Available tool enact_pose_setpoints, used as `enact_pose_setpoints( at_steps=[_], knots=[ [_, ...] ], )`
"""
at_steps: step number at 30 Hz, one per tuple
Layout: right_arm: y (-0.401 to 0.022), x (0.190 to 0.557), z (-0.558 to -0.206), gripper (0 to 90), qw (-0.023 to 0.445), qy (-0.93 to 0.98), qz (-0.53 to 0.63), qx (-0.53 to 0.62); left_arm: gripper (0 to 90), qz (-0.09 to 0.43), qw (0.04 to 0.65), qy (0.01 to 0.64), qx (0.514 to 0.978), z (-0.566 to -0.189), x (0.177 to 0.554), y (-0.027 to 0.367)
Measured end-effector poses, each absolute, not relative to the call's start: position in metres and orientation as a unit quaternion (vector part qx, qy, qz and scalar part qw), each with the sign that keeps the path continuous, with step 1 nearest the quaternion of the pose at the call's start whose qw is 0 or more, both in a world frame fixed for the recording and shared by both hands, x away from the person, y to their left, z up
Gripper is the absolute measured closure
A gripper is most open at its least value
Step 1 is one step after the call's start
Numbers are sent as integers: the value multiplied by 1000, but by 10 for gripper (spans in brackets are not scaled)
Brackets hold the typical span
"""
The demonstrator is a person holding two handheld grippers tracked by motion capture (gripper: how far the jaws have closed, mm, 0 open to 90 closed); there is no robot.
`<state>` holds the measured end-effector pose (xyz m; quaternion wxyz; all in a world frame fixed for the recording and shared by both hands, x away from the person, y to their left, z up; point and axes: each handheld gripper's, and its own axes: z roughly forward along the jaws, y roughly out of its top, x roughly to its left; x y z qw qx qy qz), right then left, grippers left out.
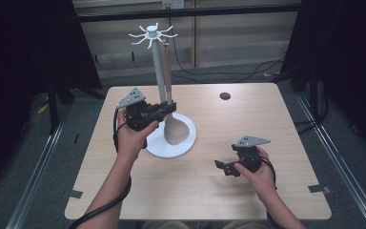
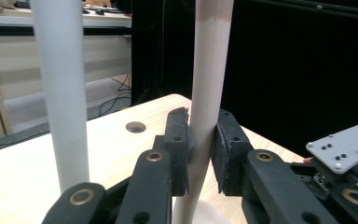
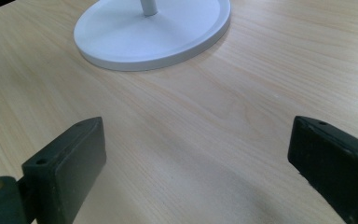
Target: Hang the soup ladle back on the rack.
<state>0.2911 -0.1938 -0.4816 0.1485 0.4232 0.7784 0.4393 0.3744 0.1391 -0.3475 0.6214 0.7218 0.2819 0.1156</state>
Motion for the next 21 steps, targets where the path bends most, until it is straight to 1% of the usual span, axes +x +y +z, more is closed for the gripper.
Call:
enact_pose_setpoints(
  at_steps=[3, 6, 7, 15, 17, 18, 20, 21],
  knots=[
    [-194, 291, -482, 38, 149, 778, 440, 422, 745, 117, 628, 281, 716, -348, 376, 141],
    [-194, 291, -482, 38, 148, 778, 439, 424, 744, 116, 627, 277, 719, -347, 378, 141],
    [-194, 291, -482, 38, 148, 779, 439, 423, 728, 119, 625, 278, 720, -346, 378, 141],
    [-194, 291, -482, 38, 147, 778, 439, 424, 692, 122, 622, 281, 721, -348, 381, 143],
    [-194, 291, -481, 38, 148, 779, 439, 423, 661, 123, 621, 279, 722, -349, 382, 143],
    [-194, 291, -481, 38, 148, 779, 440, 421, 624, 121, 620, 278, 724, -350, 382, 143],
    [-194, 291, -481, 38, 148, 779, 439, 422, 609, 121, 618, 280, 725, -351, 382, 143],
    [-194, 291, -481, 38, 147, 779, 440, 422, 575, 129, 615, 280, 725, -351, 382, 143]
  ],
)
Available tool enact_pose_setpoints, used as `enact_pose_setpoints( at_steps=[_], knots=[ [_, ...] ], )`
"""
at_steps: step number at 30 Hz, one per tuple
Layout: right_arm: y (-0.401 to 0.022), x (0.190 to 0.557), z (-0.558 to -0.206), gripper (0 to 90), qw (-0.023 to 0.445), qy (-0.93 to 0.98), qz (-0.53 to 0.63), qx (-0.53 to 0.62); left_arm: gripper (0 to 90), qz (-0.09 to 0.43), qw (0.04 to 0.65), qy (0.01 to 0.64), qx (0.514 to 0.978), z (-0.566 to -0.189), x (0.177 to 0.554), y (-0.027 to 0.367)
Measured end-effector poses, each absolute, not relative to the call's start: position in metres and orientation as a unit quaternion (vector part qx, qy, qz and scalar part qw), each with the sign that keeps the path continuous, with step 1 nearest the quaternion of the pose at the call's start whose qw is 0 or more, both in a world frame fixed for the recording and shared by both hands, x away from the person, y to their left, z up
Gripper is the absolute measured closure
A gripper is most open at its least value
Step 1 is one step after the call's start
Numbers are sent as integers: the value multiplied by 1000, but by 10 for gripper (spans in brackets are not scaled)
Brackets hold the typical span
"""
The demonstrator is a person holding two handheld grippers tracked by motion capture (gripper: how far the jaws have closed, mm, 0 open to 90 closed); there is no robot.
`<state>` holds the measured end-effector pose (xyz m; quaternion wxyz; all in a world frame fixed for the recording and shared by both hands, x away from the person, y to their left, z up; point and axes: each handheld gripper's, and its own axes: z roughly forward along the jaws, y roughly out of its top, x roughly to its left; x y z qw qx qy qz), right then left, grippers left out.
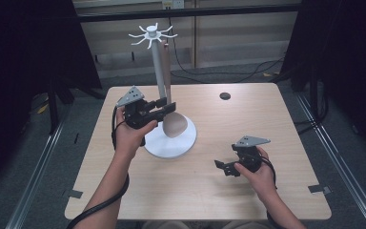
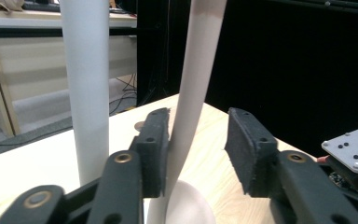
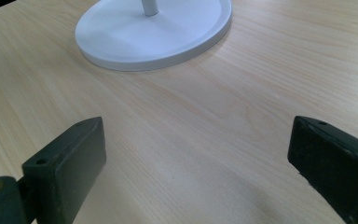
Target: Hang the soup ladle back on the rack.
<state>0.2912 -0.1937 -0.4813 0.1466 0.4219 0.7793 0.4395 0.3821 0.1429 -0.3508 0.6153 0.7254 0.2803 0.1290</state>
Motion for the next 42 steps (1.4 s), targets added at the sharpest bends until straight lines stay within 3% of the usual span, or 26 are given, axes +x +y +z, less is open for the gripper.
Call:
enact_pose_setpoints(
  at_steps=[12, 16, 23, 29, 42],
  knots=[
    [-196, 289, -481, 38, 148, 780, 439, 422, 454, 126, 610, 282, 730, -352, 383, 141],
    [-196, 289, -480, 38, 151, 778, 440, 423, 387, 130, 604, 282, 735, -351, 380, 142],
    [-196, 289, -481, 38, 149, 780, 438, 422, 191, 135, 592, 282, 743, -355, 372, 144],
    [-197, 288, -481, 38, 149, 781, 437, 421, 96, 140, 574, 293, 752, -366, 366, 150],
    [-196, 287, -481, 38, 150, 782, 434, 422, 59, 135, 561, 299, 760, -393, 354, 162]
  ],
)
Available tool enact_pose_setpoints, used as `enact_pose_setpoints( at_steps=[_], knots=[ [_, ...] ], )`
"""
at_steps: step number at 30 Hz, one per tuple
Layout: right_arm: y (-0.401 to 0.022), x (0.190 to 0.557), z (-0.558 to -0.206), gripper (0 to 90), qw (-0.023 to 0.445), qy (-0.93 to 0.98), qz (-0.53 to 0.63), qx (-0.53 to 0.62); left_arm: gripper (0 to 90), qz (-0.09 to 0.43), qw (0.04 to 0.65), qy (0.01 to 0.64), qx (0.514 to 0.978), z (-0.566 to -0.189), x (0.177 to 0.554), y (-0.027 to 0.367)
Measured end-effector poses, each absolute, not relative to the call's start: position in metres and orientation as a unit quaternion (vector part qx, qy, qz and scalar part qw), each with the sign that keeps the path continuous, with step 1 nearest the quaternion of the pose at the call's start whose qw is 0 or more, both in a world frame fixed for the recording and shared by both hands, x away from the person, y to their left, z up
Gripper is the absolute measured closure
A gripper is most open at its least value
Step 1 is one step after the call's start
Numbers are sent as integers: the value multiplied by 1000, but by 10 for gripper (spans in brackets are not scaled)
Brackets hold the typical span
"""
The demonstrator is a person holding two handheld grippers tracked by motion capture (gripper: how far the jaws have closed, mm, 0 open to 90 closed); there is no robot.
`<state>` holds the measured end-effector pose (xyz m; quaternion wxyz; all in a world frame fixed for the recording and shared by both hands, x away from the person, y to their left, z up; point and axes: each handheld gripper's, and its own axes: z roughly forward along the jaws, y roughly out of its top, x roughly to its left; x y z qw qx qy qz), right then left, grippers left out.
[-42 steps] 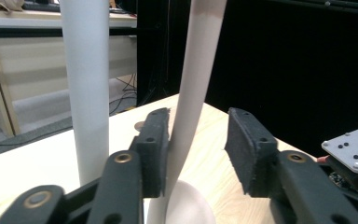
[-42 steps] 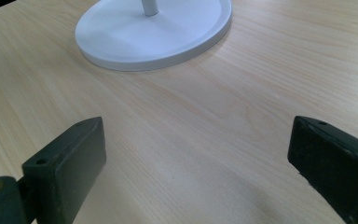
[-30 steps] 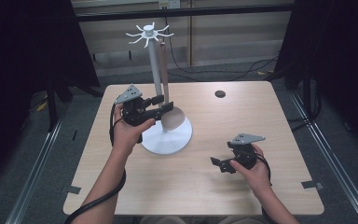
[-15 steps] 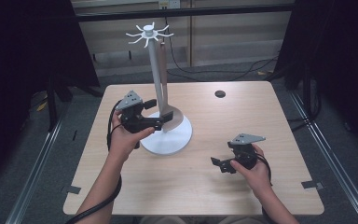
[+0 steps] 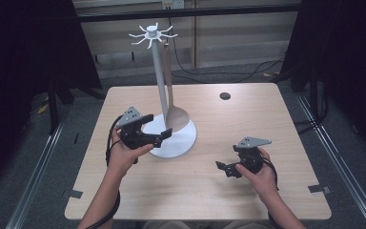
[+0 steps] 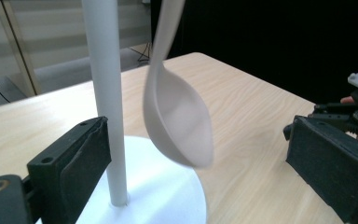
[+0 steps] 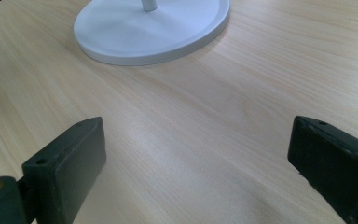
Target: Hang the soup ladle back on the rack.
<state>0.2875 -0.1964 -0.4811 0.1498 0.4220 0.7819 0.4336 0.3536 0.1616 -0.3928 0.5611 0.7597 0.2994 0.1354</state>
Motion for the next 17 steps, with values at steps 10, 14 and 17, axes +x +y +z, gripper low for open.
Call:
enact_pose_setpoints(
  at_steps=[10, 14, 17],
  knots=[
    [-198, 287, -481, 38, 153, 781, 434, 422, 45, 124, 549, 311, 766, -421, 348, 164],
    [-198, 286, -481, 37, 153, 781, 434, 422, 45, 124, 548, 315, 765, -424, 348, 166],
    [-198, 285, -480, 37, 154, 781, 434, 421, 45, 123, 546, 316, 766, -426, 347, 167]
  ],
)
